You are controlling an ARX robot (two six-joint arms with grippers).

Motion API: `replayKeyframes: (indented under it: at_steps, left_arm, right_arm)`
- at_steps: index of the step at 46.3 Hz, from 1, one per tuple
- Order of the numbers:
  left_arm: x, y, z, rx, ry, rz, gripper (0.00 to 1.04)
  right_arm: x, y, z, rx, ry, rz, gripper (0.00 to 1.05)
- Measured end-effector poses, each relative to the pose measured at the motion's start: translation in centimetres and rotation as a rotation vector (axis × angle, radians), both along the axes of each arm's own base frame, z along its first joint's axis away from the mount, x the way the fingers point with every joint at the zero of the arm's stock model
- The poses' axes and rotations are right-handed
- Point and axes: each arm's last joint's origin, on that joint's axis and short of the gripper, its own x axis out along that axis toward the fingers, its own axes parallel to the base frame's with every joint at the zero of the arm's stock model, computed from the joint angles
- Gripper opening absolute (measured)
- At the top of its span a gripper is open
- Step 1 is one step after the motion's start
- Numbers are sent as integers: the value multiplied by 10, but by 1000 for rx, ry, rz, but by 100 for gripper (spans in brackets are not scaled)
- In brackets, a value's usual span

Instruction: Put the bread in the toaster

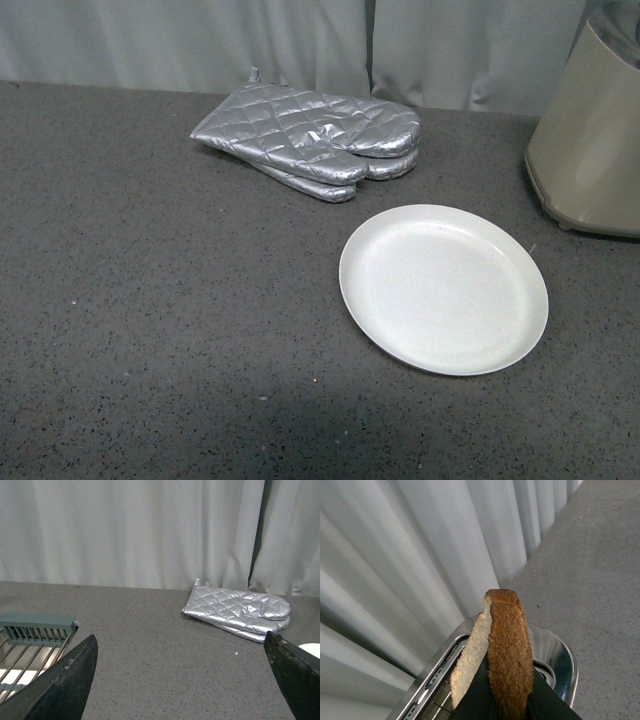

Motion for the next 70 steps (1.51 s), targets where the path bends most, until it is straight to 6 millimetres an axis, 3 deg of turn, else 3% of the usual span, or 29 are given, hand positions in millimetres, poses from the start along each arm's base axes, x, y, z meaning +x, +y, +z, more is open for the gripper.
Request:
replayKeyframes:
  at_steps: [10,28,54,70]
  left_arm:
    - [0,0,0,0,0,0,98]
    - [0,0,0,0,0,0,98]
    - [0,0,0,0,0,0,98]
    - [0,0,0,0,0,0,98]
  right_arm:
    - [-4,3,-2,23,18,-16,3]
    - [-7,6,24,31,-41,-27,3]
    - [-10,5,12,54,27,-81,3]
    - [3,0,8,66,22,-114,3]
